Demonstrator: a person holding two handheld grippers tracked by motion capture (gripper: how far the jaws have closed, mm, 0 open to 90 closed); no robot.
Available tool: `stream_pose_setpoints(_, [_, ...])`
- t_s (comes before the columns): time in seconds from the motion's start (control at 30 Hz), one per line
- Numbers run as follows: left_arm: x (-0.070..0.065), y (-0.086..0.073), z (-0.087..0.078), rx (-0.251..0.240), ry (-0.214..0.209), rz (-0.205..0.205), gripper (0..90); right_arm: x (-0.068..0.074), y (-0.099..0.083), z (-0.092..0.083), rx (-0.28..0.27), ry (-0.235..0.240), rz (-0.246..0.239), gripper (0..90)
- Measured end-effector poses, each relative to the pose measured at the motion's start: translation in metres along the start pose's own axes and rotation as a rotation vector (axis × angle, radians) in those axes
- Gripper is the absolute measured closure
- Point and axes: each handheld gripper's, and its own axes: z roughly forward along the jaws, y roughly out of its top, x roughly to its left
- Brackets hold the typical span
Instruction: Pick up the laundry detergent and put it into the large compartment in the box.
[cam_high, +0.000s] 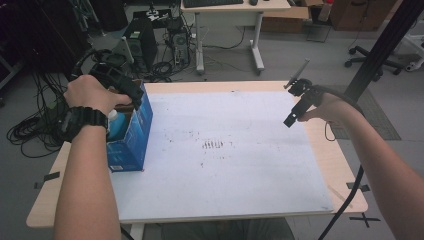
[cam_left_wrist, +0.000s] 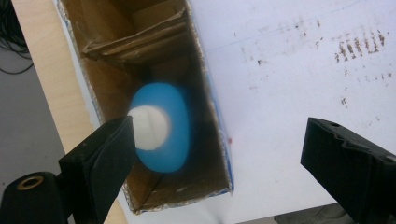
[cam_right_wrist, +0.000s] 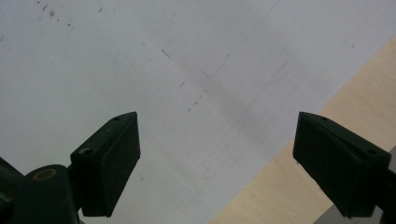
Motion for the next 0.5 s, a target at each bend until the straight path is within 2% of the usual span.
stream_pose_setpoints(0.07, [-0.002, 0.001, 0.000, 0.000, 0.001, 0.004, 10.0, 0.000, 0.000, 0.000, 0.000, 0.000, -0.003, 14.6])
stream_pose_setpoints(0.5, [-0.023, 0.010, 0.002, 0.012, -0.010, 0.093, 8.7, 0.001, 0.000, -0.001, -0.002, -0.001, -0.001, 14.7])
